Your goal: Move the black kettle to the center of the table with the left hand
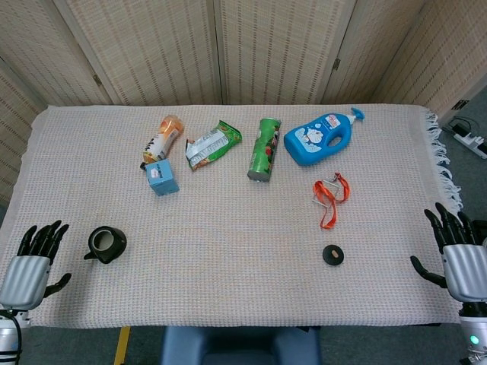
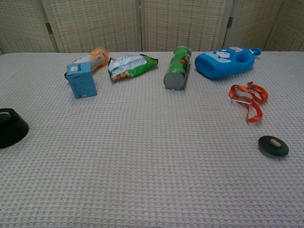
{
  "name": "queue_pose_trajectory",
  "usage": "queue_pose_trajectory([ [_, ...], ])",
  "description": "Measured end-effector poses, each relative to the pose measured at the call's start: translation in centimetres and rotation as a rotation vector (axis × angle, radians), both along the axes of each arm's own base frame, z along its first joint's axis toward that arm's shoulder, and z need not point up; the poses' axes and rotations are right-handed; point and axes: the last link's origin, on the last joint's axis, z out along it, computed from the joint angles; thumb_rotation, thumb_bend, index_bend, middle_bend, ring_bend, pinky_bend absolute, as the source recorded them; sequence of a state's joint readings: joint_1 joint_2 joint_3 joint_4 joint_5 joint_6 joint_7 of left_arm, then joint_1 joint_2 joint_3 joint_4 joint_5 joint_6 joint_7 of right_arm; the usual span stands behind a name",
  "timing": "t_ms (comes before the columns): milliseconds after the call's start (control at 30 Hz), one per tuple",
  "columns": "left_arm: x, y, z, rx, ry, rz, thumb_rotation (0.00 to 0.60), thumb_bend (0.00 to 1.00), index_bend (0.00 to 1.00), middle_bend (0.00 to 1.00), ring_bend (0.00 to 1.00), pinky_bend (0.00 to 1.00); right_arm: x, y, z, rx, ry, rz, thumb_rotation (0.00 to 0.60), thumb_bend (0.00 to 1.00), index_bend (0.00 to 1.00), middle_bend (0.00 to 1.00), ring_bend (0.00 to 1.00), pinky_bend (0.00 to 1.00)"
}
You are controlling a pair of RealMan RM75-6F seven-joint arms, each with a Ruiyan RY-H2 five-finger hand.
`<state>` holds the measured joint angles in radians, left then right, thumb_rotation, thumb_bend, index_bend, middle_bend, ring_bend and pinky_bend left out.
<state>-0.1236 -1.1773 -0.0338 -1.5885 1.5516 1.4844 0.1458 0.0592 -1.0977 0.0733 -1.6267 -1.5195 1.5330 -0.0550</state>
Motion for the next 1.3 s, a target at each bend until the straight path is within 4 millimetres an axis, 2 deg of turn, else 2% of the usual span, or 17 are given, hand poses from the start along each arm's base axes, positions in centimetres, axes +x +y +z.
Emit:
queue_pose_trajectory([
  [400,3.6,1.8,-2.9,-0.104,-0.005,-0.130,0.600,0.17,0.01,0.03,0.08,0.00,0.1,0.0,0.1,-0.006,-0.006,0.011,0.600,0.31,0.00,0.00,0.10,0.00],
  [833,7.0,4.7,-7.3,-0.233,-0.010,-0.193,0.600,0.17,0.00,0.02,0.06,0.00,-0.6,-0.1,0.2,-0.013,-0.016,-0.005,0.600,0.31,0.00,0.00,0.10,0.00],
  [1133,6.4,6.6,-9.1,-0.252,0.036,-0.155,0.600,0.17,0.00,0.02,0.06,0.00,-0.8,-0.2,0.1,-0.016,-0.021,-0.006,0.600,0.31,0.00,0.00,0.10,0.00],
  [1300,5.3,7.4,-9.5,-0.240,0.053,-0.116,0.600,0.17,0.05,0.03,0.08,0.00,-0.8,-0.1,0.1,-0.018,-0.023,-0.005,0.600,0.31,0.00,0.00,0.11,0.00],
])
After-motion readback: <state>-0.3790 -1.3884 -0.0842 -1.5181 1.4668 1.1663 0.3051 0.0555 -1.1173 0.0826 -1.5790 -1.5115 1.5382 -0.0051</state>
